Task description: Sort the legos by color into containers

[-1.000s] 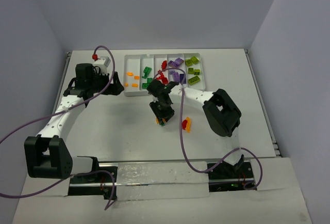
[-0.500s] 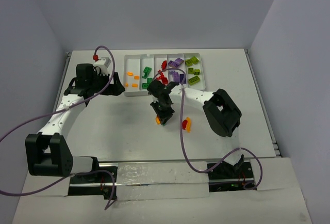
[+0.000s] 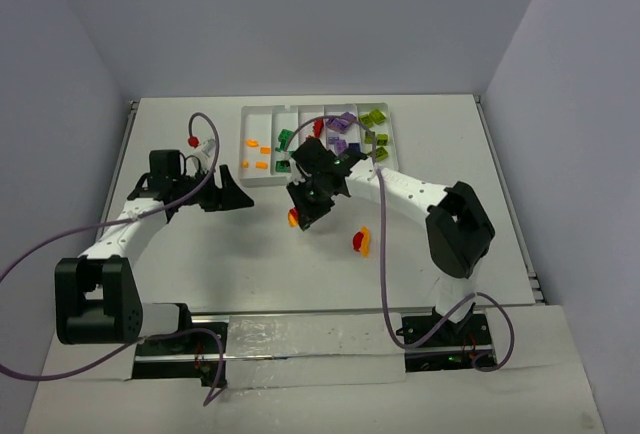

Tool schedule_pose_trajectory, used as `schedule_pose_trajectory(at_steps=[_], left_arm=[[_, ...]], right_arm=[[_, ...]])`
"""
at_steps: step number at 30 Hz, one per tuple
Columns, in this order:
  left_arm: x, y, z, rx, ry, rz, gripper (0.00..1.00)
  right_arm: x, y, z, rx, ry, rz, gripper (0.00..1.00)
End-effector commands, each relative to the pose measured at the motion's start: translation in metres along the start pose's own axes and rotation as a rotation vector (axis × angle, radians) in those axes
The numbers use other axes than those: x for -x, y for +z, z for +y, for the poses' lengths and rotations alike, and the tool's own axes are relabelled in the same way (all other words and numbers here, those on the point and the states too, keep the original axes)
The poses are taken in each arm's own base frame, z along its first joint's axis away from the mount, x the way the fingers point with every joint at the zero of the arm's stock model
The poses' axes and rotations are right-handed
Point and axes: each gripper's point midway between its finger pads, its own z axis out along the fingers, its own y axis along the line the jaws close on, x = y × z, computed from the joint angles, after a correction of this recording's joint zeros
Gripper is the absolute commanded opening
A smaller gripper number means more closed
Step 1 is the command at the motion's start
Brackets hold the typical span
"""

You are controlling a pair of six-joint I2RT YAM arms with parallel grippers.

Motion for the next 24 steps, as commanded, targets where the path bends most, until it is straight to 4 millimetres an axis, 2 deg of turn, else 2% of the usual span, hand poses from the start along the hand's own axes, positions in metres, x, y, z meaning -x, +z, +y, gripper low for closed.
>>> schedule_pose_trajectory(at_steps=[1, 9, 15, 24], left_arm=[[0.008, -0.009, -0.039, -0.170, 0.024, -0.037, 0.79], [0.015, -0.001, -0.059, -0.215, 0.013, -0.022, 0.78], [0.013, 0.012, -0.071, -0.224, 0.047, 0.011, 0.70], [0.021, 0.011, -0.079, -0.238, 0.059, -0.018, 0.60]], right_arm=[[0.059, -0.041, 0.032, 0.104, -0.082, -0.210, 0.00], [0.078, -0.048, 0.048, 0.147, -0.089, -0.237, 0.00], [0.082, -0.050, 0.056, 0.161, -0.097, -0.242, 0.00], [0.075, -0.046, 0.058, 0.165, -0.100, -0.224, 0.00]])
